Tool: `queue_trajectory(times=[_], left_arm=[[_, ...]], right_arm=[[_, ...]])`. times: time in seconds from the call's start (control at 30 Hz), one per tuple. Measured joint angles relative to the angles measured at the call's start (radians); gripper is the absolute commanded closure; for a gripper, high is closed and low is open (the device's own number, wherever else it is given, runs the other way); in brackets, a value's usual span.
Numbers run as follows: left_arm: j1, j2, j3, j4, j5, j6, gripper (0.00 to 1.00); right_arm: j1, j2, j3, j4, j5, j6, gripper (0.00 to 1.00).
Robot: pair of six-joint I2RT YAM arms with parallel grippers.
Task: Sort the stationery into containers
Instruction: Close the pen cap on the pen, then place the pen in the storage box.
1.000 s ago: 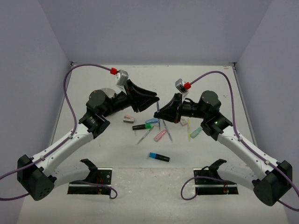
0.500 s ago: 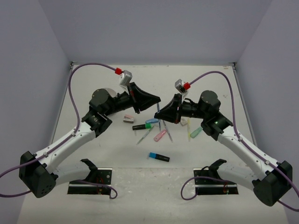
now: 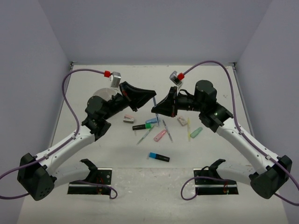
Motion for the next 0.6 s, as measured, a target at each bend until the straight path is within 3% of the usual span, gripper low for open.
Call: queue_trajectory(times=[0.3,0.47,0.53,0.57,0.6], left_arm=[[-0.011,-0.051,-0.053,0.081,-0.125,0.004,1.00],[-0.021,-0.053,0.017,-0.072,-0.141,0.069,1.00],[-0.029,-0.048,0.073,-0.177,-0.158,0.107,1.00],[-0.033,-0.042,0.105,-0.238,-0.176,0.123,1.00],[-0.039,-0.033,0.145,-0.309,-0.192,0.140,1.00]], right_arm=[[0.007,0.094,0.178,-0.154,-0.023,-0.053,1.00],[0.004,0.096,0.156,-0.140,-0.014,-0.092,0.99],[-0.003,0.096,0.134,-0.108,-0.016,-0.126,0.85],[-0.007,0.095,0.120,-0.088,-0.014,-0.146,0.59],[-0.012,0.091,0.098,-0.057,-0.014,-0.164,0.45]])
